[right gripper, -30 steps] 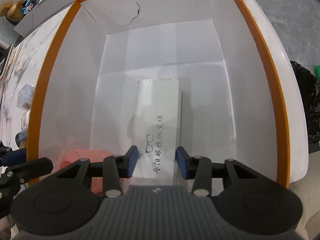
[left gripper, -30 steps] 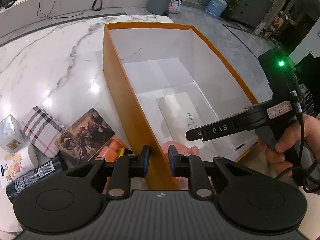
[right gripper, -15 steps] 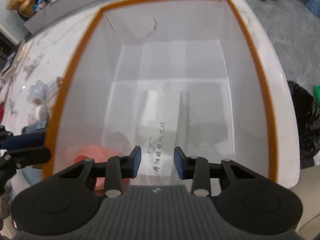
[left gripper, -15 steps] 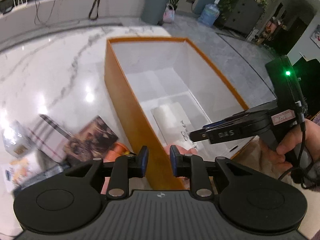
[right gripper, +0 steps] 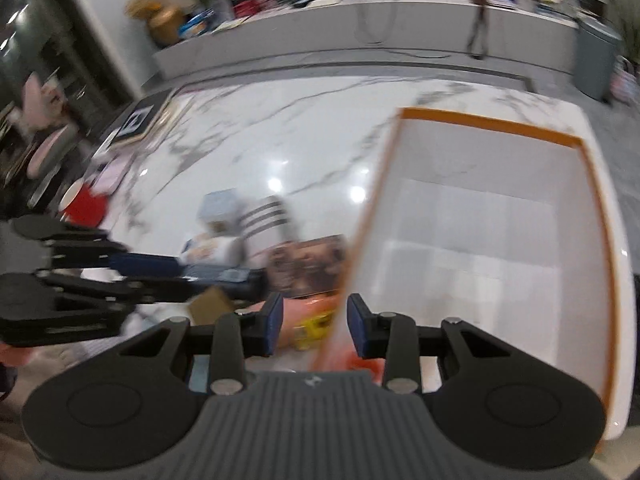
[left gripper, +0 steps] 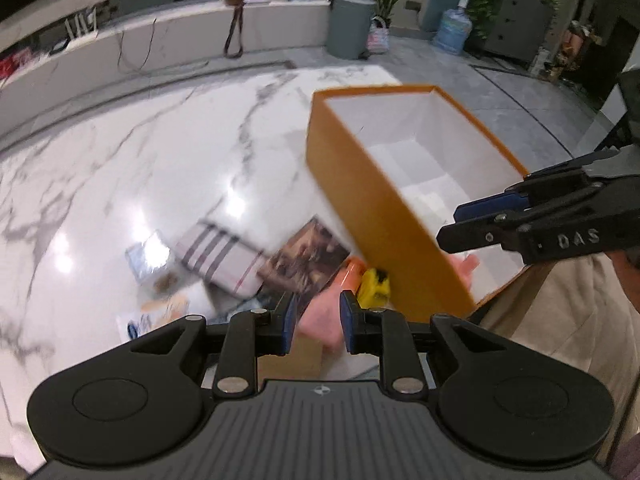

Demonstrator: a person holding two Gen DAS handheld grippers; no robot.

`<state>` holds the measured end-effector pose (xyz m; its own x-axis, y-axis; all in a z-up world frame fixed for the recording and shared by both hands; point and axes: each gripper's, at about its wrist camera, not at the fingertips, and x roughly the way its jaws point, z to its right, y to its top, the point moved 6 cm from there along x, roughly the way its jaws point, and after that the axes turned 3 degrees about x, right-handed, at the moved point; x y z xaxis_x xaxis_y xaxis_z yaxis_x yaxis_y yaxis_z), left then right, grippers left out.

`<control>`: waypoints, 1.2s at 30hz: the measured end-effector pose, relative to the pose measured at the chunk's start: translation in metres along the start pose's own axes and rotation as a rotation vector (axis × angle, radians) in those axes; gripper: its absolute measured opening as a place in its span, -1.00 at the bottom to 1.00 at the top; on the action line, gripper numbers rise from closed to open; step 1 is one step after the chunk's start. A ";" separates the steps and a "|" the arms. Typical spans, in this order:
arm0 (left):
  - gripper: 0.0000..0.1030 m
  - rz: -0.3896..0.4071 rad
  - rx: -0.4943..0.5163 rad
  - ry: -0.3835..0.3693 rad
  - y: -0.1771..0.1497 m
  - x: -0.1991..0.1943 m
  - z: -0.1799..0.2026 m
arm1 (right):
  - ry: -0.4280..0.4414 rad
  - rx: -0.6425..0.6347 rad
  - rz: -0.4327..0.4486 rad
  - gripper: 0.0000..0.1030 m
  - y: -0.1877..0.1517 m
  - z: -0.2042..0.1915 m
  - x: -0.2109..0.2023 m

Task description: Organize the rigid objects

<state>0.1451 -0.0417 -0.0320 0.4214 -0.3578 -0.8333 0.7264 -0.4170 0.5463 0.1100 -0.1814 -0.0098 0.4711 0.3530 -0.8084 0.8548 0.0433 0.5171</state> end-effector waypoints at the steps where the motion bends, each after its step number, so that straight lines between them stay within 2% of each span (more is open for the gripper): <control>1: -0.43 -0.014 -0.013 0.011 -0.005 0.002 -0.004 | 0.001 -0.009 -0.015 -0.30 -0.001 -0.008 0.004; 3: -0.41 -0.027 -0.033 0.038 -0.014 0.007 -0.011 | -0.002 -0.023 -0.038 -0.30 -0.002 -0.026 0.015; 7: -0.22 -0.051 -0.008 0.064 -0.030 0.018 -0.018 | -0.047 -0.099 -0.091 -0.30 -0.009 -0.051 0.044; 12: 0.12 -0.070 0.020 0.045 -0.046 0.028 -0.027 | -0.112 -0.216 -0.176 -0.31 -0.014 -0.066 0.073; 14: 0.32 -0.073 0.031 0.040 -0.050 0.033 -0.028 | -0.131 -0.264 -0.203 -0.31 -0.014 -0.069 0.084; 19: 0.46 -0.071 0.072 0.030 -0.053 0.044 -0.024 | -0.200 -0.427 -0.295 -0.30 -0.017 -0.072 0.110; 23: 0.48 -0.078 0.094 0.015 -0.053 0.051 -0.021 | -0.260 -0.578 -0.349 -0.29 -0.021 -0.076 0.125; 29: 0.45 -0.105 0.113 0.002 -0.057 0.062 -0.019 | -0.226 -0.675 -0.377 -0.26 -0.017 -0.083 0.130; 32: 0.37 -0.117 0.100 0.000 -0.059 0.065 -0.020 | -0.182 -0.663 -0.376 -0.30 -0.017 -0.082 0.130; 34: 0.32 -0.120 0.094 -0.008 -0.059 0.064 -0.020 | -0.139 -0.635 -0.374 -0.44 -0.017 -0.082 0.130; 36: 0.32 -0.131 0.090 0.000 -0.059 0.064 -0.022 | -0.135 -0.584 -0.373 -0.44 -0.015 -0.081 0.130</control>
<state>0.1406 -0.0217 -0.1194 0.3265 -0.2954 -0.8979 0.7232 -0.5335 0.4385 0.1409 -0.0603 -0.1002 0.2249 0.0992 -0.9693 0.7259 0.6466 0.2345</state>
